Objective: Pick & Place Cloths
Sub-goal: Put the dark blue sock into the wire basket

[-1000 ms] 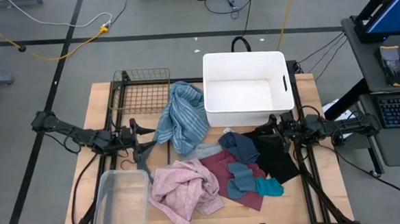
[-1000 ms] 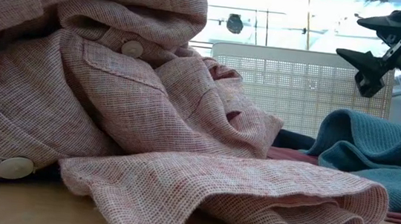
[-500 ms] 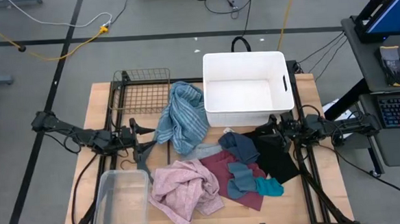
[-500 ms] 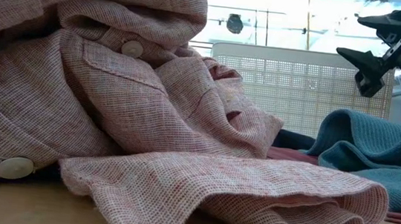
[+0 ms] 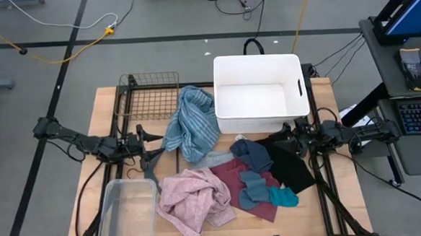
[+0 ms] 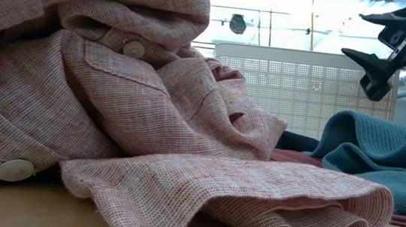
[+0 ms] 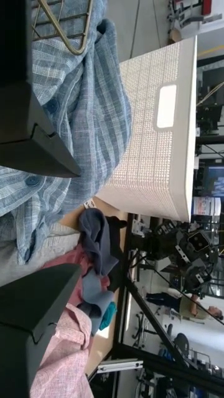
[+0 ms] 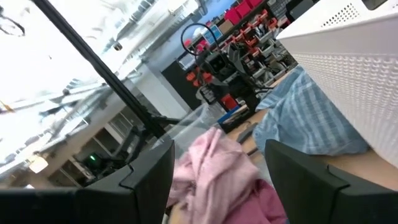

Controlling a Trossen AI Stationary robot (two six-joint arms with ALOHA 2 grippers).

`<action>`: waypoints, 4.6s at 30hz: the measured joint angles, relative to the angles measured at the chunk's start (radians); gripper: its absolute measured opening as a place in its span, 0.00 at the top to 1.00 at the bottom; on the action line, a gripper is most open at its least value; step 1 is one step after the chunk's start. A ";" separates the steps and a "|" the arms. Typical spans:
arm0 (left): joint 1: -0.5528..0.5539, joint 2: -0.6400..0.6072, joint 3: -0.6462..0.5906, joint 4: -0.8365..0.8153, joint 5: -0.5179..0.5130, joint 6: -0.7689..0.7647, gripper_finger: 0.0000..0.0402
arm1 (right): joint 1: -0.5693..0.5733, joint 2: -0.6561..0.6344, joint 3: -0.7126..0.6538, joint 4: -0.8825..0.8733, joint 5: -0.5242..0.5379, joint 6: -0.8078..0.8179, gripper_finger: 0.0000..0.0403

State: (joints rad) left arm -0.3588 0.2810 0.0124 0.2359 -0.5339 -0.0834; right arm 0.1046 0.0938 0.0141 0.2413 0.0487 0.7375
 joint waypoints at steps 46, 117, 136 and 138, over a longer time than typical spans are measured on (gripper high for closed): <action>0.000 0.000 0.000 0.001 0.000 -0.003 0.39 | 0.258 0.856 0.681 -0.268 0.125 -0.470 0.40; 0.000 0.000 0.000 0.000 0.000 -0.003 0.39 | 0.355 1.148 0.695 -0.792 0.263 -0.462 0.40; 0.000 0.000 0.000 0.000 0.000 -0.003 0.39 | 0.355 1.148 0.695 -0.791 0.261 -0.410 0.41; 0.000 0.000 0.000 0.000 0.000 -0.003 0.39 | 0.355 1.148 0.689 -0.788 0.261 -0.413 0.42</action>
State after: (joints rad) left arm -0.3588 0.2810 0.0127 0.2363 -0.5335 -0.0860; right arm 0.4595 1.2419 0.7031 -0.5463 0.3096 0.3242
